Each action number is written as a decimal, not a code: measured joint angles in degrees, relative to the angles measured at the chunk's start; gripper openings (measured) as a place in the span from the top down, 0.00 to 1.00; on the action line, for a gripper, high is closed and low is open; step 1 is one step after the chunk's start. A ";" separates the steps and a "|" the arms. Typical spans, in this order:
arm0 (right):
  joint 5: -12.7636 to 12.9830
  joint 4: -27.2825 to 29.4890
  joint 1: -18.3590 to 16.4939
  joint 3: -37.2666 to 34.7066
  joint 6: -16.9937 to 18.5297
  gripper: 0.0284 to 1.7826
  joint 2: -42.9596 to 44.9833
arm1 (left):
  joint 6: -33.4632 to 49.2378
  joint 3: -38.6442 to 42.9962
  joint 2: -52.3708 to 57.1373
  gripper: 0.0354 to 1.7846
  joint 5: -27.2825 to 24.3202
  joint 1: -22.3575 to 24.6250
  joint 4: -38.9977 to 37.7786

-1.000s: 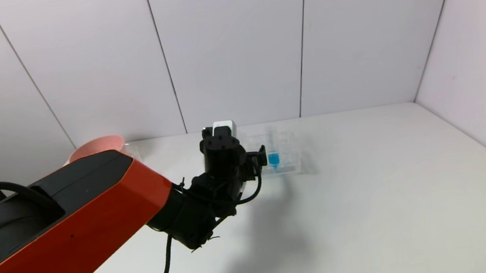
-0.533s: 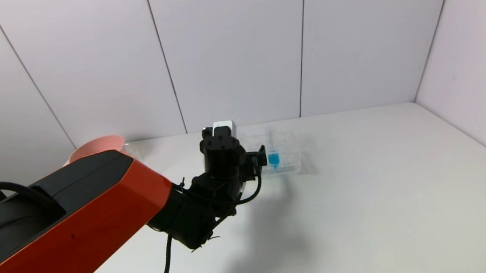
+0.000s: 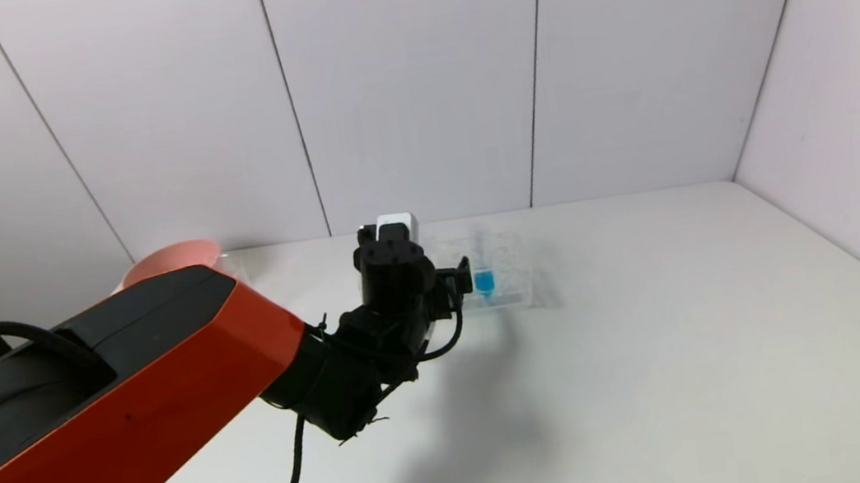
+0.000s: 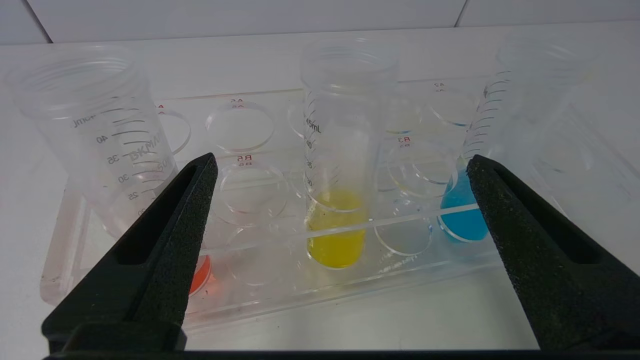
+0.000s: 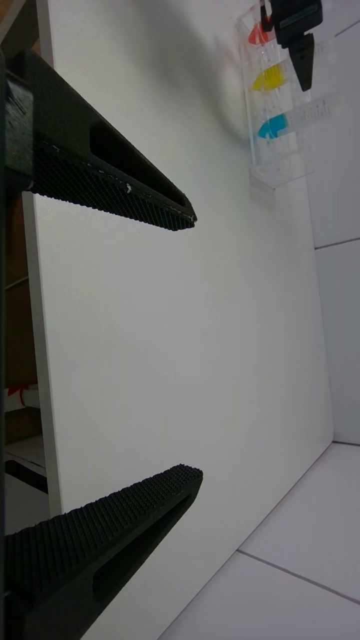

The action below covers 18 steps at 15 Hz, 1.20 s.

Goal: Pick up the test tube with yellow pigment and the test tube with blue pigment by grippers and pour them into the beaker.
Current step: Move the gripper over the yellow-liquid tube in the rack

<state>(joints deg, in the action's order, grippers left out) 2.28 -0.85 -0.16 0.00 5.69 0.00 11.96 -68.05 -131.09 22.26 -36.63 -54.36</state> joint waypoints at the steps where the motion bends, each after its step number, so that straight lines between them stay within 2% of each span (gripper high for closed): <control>1: -0.02 0.00 0.00 0.00 -0.02 0.04 0.00 | -0.04 -0.30 -0.20 0.02 0.01 0.00 0.01; 18: 0.00 0.00 0.02 0.00 -0.02 0.04 0.00 | -0.15 -6.73 -3.18 0.04 -1.32 1.94 2.71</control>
<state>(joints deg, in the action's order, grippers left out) 2.28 -0.85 -0.13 0.00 5.67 0.00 11.81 -74.78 -134.27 20.94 -34.69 -51.65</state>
